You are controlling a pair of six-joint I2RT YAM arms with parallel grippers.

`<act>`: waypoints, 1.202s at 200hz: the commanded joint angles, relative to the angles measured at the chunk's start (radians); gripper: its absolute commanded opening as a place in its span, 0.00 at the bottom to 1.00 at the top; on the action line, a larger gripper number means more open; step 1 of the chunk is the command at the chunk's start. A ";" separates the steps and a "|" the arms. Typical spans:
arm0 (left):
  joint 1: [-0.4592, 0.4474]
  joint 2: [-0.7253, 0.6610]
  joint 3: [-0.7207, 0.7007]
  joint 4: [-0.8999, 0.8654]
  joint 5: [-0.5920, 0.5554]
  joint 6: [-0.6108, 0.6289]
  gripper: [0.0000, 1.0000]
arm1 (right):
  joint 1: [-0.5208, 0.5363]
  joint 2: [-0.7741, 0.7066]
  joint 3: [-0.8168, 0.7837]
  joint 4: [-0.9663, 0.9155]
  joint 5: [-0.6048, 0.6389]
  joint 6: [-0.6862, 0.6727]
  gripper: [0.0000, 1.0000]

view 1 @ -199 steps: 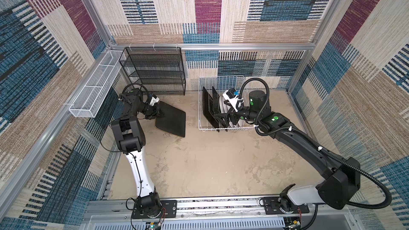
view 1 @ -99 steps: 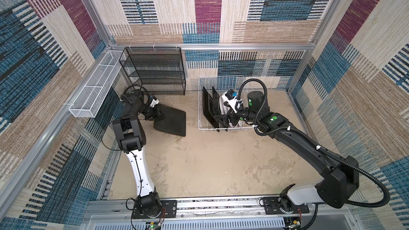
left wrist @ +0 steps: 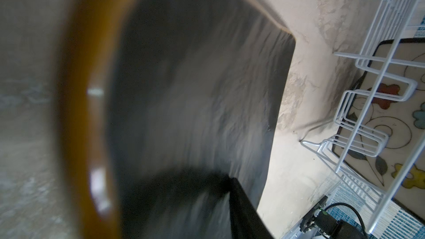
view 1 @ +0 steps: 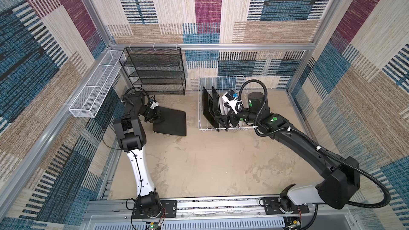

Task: Unload the plates from the dish rack
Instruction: Place a plate at the top-left of the table.

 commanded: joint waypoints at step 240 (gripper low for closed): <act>-0.010 0.057 0.026 0.004 -0.236 -0.128 0.48 | 0.001 -0.042 -0.009 0.046 0.035 0.011 1.00</act>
